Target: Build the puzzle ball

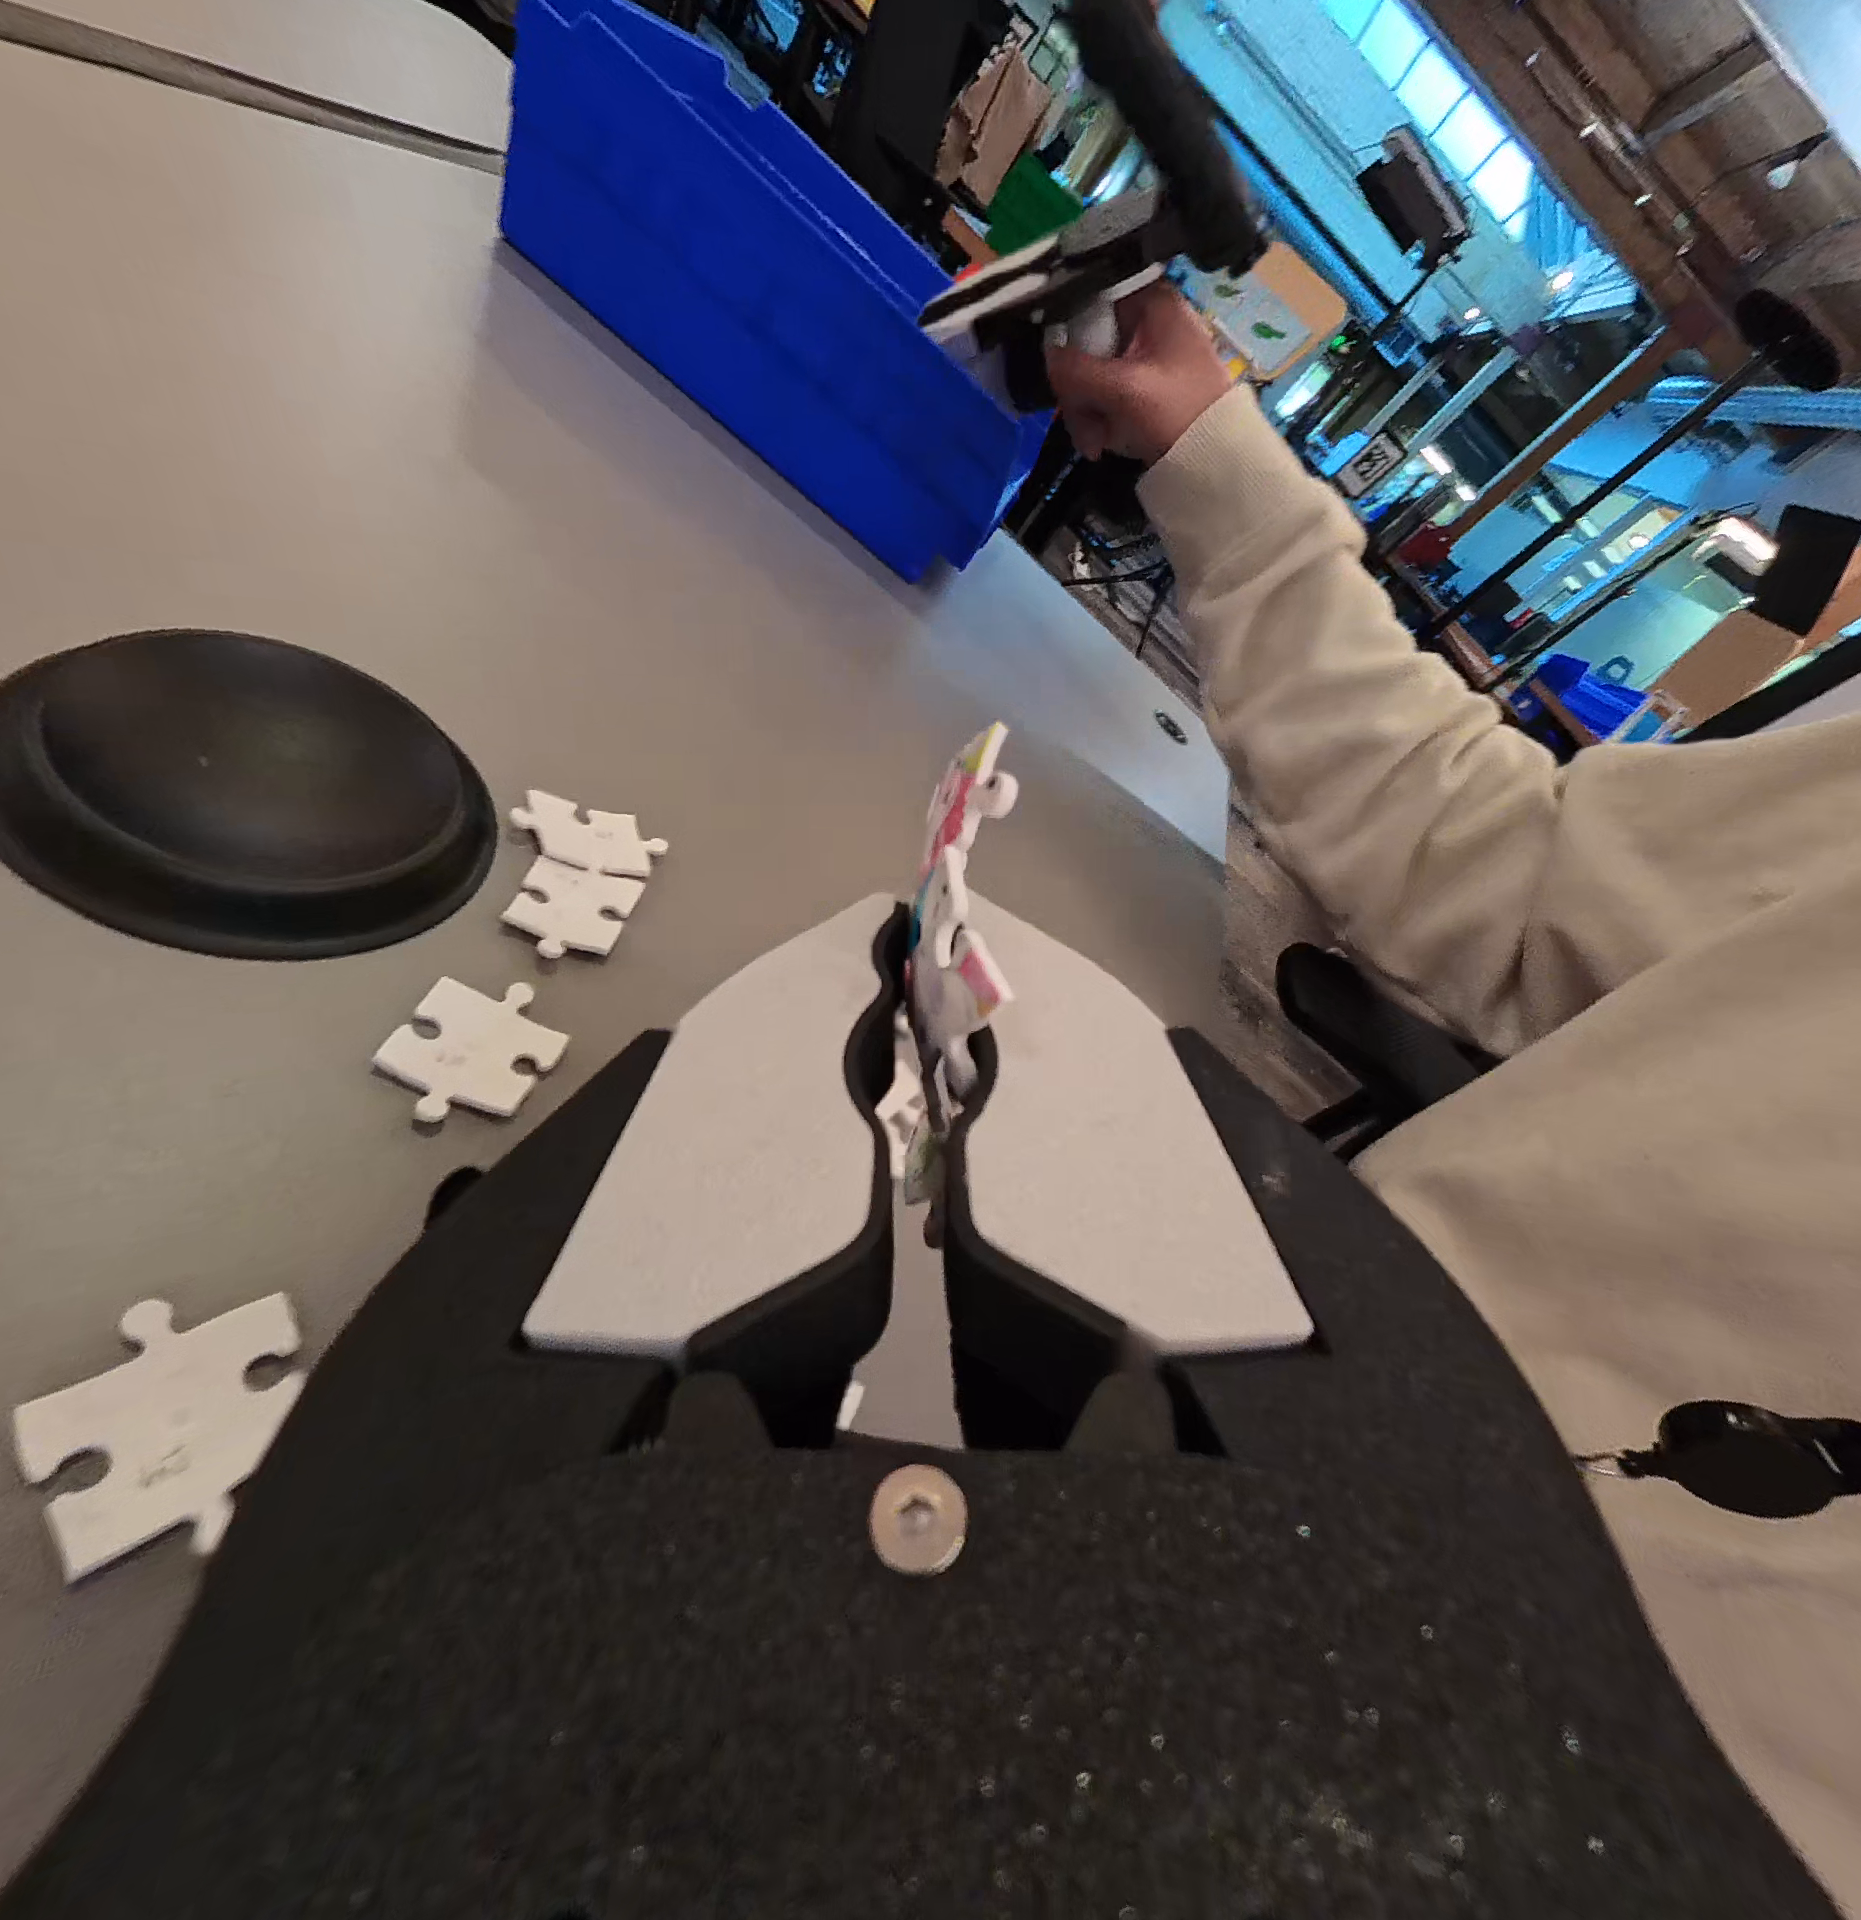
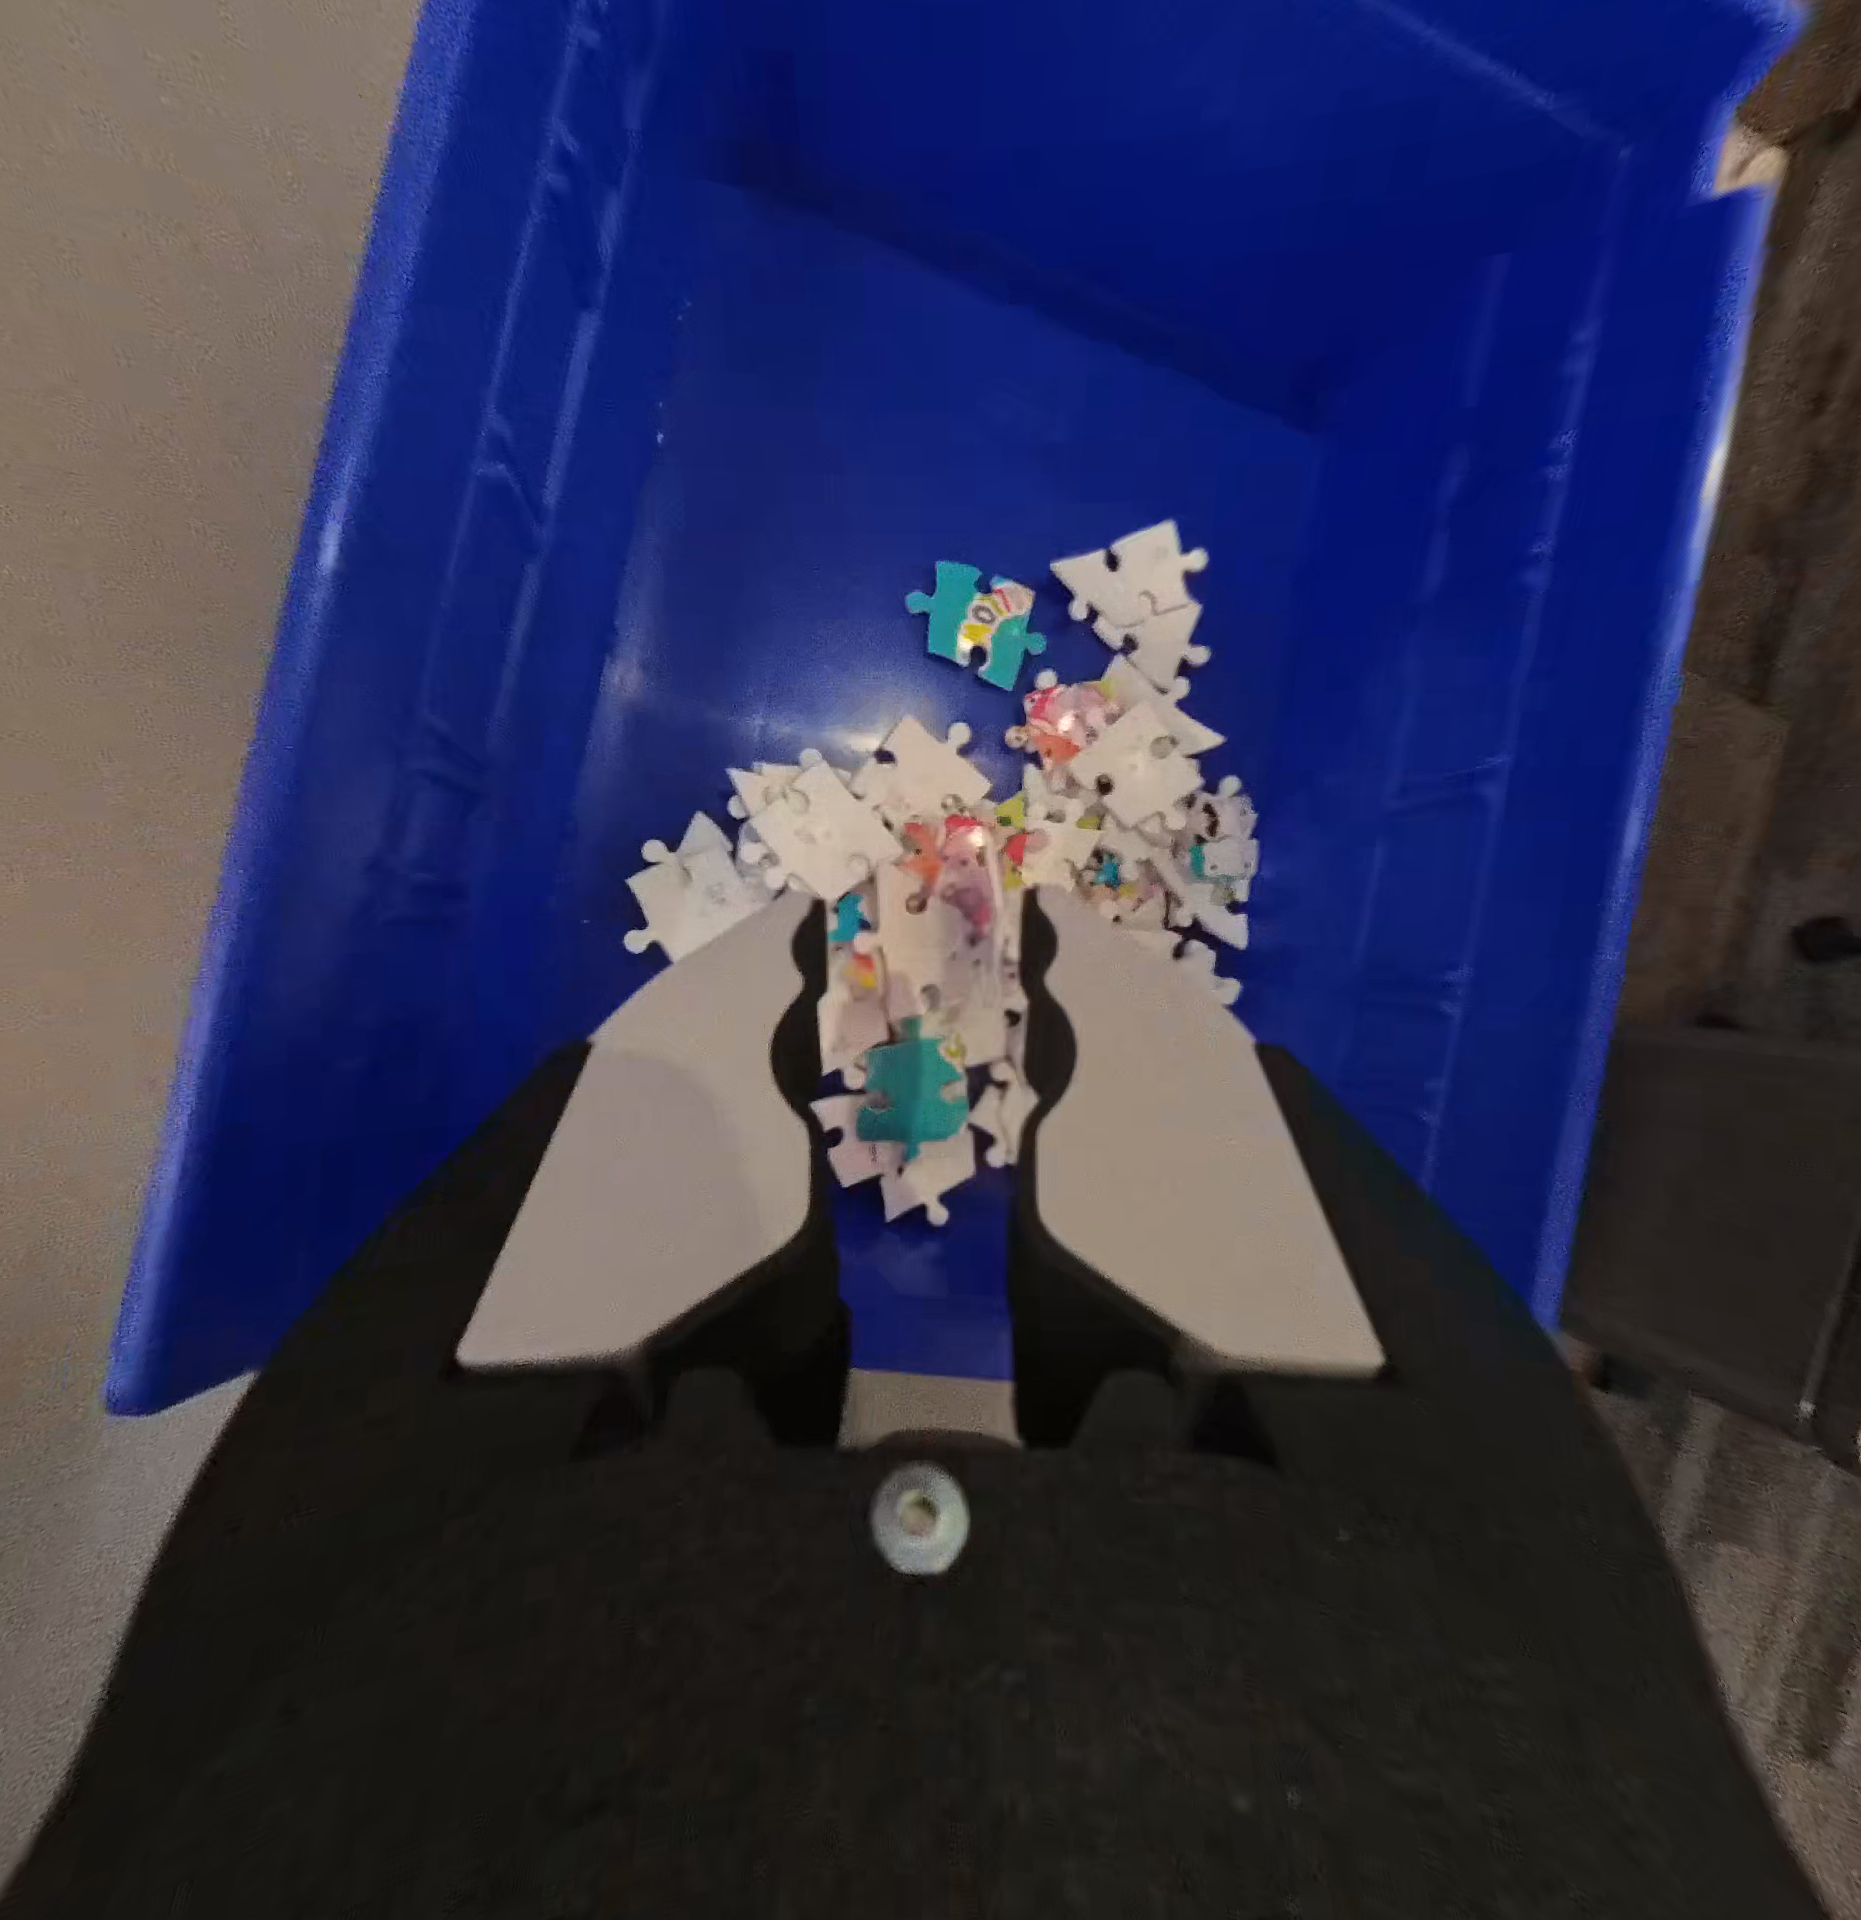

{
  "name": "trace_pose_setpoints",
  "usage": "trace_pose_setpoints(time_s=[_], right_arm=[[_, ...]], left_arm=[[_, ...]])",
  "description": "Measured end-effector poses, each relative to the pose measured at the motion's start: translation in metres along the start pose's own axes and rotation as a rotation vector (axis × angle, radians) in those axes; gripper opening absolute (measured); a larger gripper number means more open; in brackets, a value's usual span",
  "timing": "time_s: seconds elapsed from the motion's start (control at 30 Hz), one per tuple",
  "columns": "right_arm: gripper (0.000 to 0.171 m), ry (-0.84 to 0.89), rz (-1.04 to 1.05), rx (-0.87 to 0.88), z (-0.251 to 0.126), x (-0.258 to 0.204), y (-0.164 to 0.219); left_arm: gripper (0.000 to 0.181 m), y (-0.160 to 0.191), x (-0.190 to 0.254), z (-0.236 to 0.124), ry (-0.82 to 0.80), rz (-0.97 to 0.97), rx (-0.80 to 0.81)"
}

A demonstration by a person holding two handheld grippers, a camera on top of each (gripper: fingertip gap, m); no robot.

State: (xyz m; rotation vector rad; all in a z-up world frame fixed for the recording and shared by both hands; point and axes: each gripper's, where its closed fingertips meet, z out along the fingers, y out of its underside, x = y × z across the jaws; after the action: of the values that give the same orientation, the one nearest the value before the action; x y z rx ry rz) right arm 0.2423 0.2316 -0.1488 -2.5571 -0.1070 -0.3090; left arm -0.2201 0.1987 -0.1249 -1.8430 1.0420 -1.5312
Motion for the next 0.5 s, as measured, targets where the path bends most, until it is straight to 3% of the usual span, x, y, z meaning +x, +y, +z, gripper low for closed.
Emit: trace_pose_setpoints(time_s=[0.07,0.13,0.23,0.3,0.33,0.43,0.5], right_arm=[[0.037,0.091,-0.055,0.128,-0.029,-0.013,-0.027],[0.028,0.068,-0.112,0.279,-0.068,-0.062,-0.058],[0.027,-0.389,-0.247,0.404,-0.089,-0.219,-0.077],[0.043,-0.686,-0.397,0.301,-0.075,-0.317,-0.052],[0.045,-0.738,-0.512,0.238,-0.06,-0.348,-0.036],[0.055,-0.689,-0.745,0.186,-0.014,-0.386,-0.019],[0.047,-0.816,-0.705,0.241,-0.02,-0.404,-0.032]], left_arm=[[0.003,0.005,-0.015,-0.005,-0.087,0.016,-0.044],[0.003,0.014,-0.037,-0.017,-0.229,0.047,-0.122],[0.002,0.019,-0.058,-0.03,-0.338,0.064,-0.185],[0.003,0.031,-0.059,-0.032,-0.301,0.025,-0.265],[0.003,0.038,-0.06,-0.033,-0.287,0.008,-0.305],[0.003,0.054,-0.061,-0.035,-0.256,-0.05,-0.367],[0.003,0.057,-0.064,-0.036,-0.256,-0.075,-0.373]])
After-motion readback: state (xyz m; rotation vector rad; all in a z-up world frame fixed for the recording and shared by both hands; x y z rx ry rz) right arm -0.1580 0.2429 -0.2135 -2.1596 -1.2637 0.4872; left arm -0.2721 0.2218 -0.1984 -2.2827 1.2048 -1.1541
